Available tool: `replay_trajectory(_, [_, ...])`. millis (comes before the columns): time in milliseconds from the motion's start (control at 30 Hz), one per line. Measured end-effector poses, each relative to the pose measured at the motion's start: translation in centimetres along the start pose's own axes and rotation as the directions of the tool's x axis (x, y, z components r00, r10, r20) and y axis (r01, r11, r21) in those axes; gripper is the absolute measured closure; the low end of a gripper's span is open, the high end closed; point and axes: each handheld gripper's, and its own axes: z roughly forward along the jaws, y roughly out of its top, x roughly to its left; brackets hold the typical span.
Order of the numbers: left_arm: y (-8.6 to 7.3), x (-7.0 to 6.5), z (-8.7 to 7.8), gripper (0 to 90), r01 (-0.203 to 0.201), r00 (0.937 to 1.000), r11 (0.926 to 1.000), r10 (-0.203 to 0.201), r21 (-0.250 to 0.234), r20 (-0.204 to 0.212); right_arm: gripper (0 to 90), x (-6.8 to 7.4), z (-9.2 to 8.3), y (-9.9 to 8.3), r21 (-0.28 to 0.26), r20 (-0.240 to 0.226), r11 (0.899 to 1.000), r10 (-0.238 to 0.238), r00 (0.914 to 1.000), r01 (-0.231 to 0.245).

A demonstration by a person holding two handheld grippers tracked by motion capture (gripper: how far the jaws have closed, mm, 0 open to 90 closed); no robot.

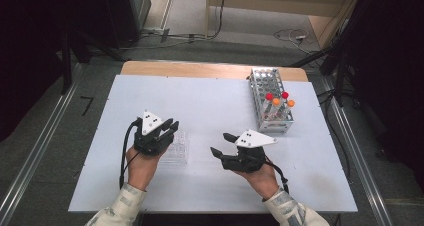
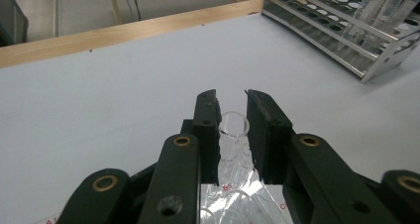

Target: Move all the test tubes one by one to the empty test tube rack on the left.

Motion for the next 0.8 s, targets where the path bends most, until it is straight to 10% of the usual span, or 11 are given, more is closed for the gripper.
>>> replay_trajectory(300, [0.1,0.0,-0.3,66.4,0.027,0.9995,0.9994,-0.027,-0.021,0.019,35.8,-0.2,-0.1,0.0,-0.005,0.032,1.000,-0.005,0.9995,0.006])
replay_trajectory(500, [0.2,0.3,-0.4,36.7,0.082,0.9966,0.9957,-0.082,-0.044,-0.009,36.1,-1.8,-1.2,0.3,-0.028,0.084,0.999,0.031,0.9960,-0.028])
replay_trajectory(800, [0.2,0.6,-0.5,31.7,0.105,0.9942,0.9924,-0.107,-0.063,-0.015,36.2,-5.4,-3.3,0.6,-0.056,0.230,0.996,0.084,0.9696,-0.073])
